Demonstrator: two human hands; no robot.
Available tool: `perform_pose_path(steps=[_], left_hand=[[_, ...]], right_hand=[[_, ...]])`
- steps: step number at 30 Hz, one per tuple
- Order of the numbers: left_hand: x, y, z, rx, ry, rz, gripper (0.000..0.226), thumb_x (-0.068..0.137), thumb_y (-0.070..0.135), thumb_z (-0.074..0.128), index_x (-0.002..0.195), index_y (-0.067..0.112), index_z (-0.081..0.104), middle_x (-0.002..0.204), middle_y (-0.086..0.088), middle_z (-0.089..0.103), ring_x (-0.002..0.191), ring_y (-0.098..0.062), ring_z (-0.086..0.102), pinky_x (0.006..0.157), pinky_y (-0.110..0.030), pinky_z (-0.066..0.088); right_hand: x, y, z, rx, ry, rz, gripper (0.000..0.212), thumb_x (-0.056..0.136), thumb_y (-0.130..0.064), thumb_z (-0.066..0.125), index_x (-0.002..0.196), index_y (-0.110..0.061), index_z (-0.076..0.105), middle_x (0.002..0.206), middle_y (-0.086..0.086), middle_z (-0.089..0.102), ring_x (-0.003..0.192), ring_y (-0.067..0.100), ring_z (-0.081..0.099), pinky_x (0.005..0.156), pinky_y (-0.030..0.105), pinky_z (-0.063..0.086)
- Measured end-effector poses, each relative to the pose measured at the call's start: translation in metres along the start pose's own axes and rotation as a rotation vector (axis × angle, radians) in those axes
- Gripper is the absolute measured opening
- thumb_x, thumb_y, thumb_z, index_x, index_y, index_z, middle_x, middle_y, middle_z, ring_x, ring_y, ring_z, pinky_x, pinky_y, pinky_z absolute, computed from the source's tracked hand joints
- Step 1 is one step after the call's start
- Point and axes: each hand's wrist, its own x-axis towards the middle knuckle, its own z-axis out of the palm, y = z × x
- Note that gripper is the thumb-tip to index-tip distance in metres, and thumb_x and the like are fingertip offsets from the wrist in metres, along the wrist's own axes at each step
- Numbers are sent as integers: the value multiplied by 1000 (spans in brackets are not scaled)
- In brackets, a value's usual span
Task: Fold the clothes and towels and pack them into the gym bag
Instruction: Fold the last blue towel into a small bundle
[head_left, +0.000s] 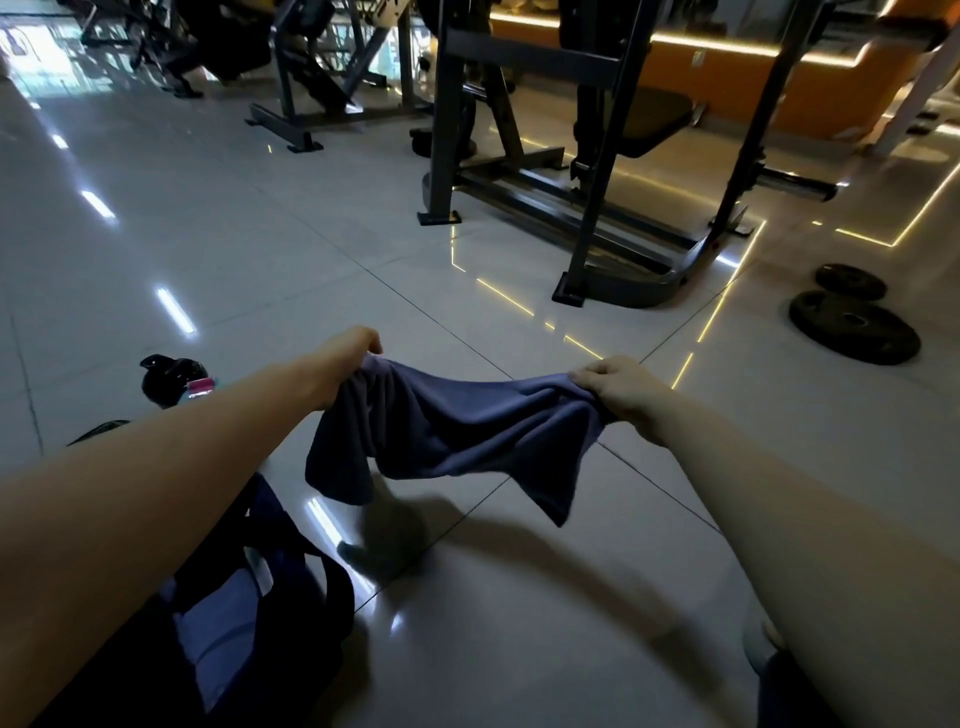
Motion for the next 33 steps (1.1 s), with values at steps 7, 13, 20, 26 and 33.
perform_pose_path(steps=[7,13,20,26,33], left_hand=[[-10,15,13,107,54,145,21,80,-3,59,94,-8,75,76,-12,71,68,-27,61,69,-30,50],[-27,29,25,52,41,359,8,78,2,82,80,6,75,76,-9,67,69,-19,62,66,-29,58],[-35,38,32,47,-104,417,5,86,8,77,90,7,77,80,-8,71,73,-16,63,67,-28,59],[-45,44,35,86,-195,465,5,87,9,76,90,8,79,78,-5,74,66,-11,66,71,-28,60],[-58,55,36,105,-236,515,6,83,11,81,89,8,80,82,-9,76,73,-17,70,70,-28,60]], right_hand=[[-1,-24,8,166,-35,-85,17,98,-17,63,109,-7,70,101,12,67,88,27,68,60,26,56],[-6,-56,20,208,-159,-160,22,102,-15,54,107,-2,71,111,17,69,102,34,68,76,39,62],[-17,-75,15,91,-333,-281,22,98,0,52,113,0,68,105,21,72,94,30,73,70,33,60],[-17,-78,17,-14,-279,-336,30,95,-26,68,91,3,72,74,19,48,62,17,42,55,29,33],[-21,-81,22,9,-175,-422,20,92,-21,71,87,-2,74,90,20,70,84,27,65,79,36,53]])
